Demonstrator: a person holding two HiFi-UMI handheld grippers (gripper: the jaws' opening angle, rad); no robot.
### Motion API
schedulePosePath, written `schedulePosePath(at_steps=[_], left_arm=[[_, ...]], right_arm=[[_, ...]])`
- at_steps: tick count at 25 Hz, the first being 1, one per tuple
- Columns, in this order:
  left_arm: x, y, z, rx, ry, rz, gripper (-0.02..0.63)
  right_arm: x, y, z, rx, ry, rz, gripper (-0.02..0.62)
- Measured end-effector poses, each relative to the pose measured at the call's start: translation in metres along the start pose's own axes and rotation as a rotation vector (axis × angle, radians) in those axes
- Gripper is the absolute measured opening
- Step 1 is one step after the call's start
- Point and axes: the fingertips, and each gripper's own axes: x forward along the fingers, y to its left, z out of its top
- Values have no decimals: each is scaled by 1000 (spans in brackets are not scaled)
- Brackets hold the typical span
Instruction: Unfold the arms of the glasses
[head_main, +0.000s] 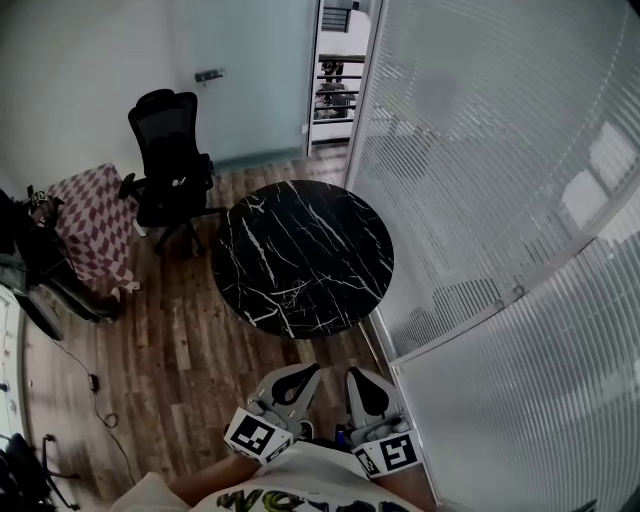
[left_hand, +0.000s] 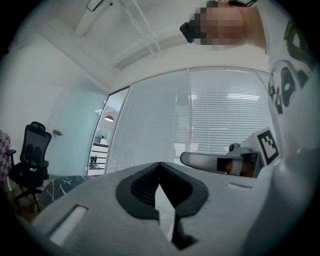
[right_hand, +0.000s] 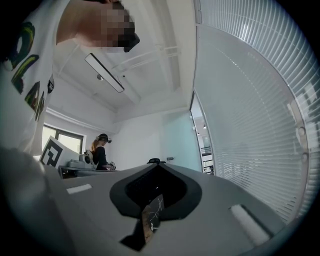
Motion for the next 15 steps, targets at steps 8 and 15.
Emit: schedulePosePath(at_steps=[8, 15], left_arm=[[4, 9, -3, -2, 2, 24, 2], [12, 49, -2, 3, -5, 57, 2]], right_arm=[[11, -2, -7, 10, 15, 25, 2], [49, -5, -11, -10, 11, 41, 2]])
